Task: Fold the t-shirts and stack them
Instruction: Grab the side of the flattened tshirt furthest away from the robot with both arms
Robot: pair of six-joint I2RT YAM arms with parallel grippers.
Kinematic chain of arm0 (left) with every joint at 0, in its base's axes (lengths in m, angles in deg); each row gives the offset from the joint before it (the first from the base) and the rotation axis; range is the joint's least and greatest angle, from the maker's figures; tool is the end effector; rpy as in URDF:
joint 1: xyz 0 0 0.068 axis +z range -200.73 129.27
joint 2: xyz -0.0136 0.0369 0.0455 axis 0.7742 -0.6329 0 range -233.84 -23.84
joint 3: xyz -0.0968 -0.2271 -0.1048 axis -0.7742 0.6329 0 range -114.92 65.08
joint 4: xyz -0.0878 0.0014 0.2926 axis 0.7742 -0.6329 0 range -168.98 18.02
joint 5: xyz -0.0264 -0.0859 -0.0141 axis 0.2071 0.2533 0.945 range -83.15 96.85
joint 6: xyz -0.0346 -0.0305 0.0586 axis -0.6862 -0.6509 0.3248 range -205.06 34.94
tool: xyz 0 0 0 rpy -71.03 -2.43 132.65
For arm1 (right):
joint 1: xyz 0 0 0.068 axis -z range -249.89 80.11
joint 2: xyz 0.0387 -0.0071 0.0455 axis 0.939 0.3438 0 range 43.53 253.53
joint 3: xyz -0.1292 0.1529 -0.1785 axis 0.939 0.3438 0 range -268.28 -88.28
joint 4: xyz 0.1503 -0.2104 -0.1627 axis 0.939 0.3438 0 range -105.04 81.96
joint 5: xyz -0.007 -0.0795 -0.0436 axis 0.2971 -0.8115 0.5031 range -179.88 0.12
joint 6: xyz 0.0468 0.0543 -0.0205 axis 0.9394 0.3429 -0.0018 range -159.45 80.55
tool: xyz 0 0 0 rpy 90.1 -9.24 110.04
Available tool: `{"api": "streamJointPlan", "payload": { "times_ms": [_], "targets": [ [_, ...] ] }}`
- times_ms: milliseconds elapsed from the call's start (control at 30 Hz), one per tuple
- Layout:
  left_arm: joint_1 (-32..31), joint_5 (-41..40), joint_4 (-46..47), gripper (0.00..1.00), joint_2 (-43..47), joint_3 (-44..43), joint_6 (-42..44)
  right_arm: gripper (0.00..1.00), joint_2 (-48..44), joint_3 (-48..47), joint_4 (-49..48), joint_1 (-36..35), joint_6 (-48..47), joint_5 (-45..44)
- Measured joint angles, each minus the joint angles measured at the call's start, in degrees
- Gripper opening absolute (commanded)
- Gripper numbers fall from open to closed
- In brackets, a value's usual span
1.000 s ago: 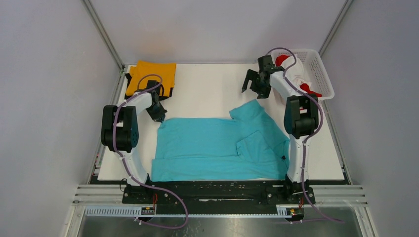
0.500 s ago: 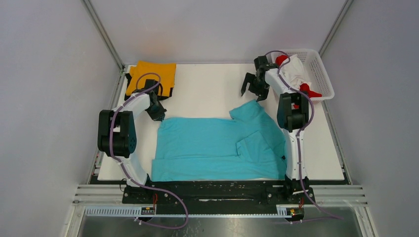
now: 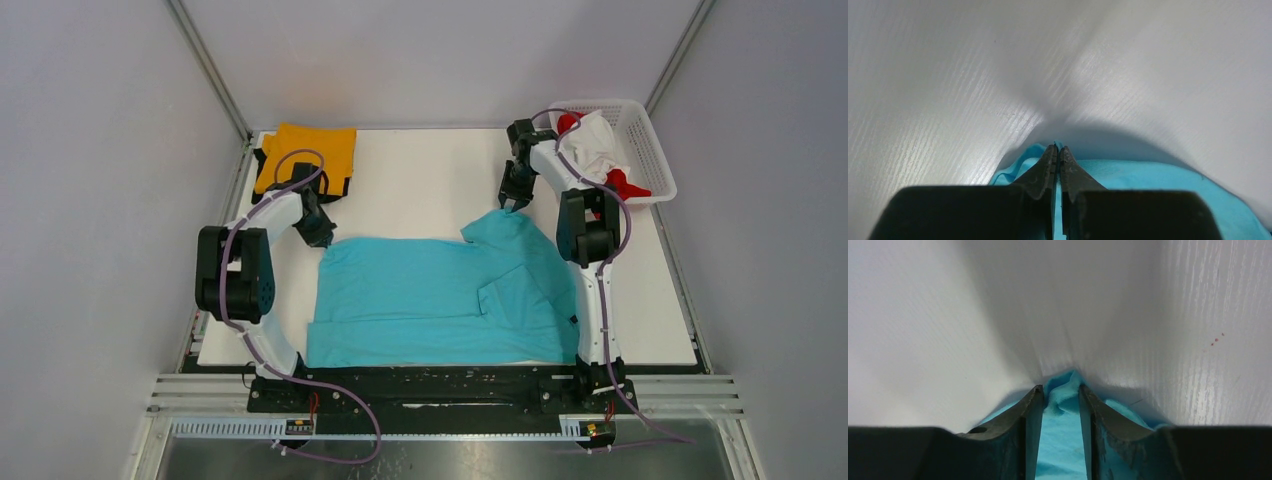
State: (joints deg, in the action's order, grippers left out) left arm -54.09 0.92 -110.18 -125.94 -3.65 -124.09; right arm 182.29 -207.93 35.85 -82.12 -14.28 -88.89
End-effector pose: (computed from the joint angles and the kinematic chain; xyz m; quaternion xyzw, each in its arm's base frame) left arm 0.3936 -0.0166 0.1274 -0.3098 0.9359 -0.0102 0.1676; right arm 0.5439 0.1190 0.1171 0.1095 0.9787 0.0638 0.1617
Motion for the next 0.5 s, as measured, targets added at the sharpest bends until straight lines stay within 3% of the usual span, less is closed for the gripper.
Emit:
{"api": "streamJointPlan", "payload": {
  "times_ms": [167, 267, 500],
  "targets": [
    [0.00, -0.02, -0.13, 0.00, 1.14, 0.24, 0.00, 0.25, 3.17, -5.86, 5.84, -1.44, -0.09, -3.13],
    [0.00, 0.00, -0.15, 0.00, 1.20, 0.24, 0.00, 0.00, 4.13, -7.67, 7.89, -2.45, -0.48, -4.66],
    [0.00, 0.24, -0.17, 0.00, 1.29, 0.26, 0.02, 0.00, 3.58, -7.04, 7.34, -3.17, -1.14, -5.09]
  ]
}}
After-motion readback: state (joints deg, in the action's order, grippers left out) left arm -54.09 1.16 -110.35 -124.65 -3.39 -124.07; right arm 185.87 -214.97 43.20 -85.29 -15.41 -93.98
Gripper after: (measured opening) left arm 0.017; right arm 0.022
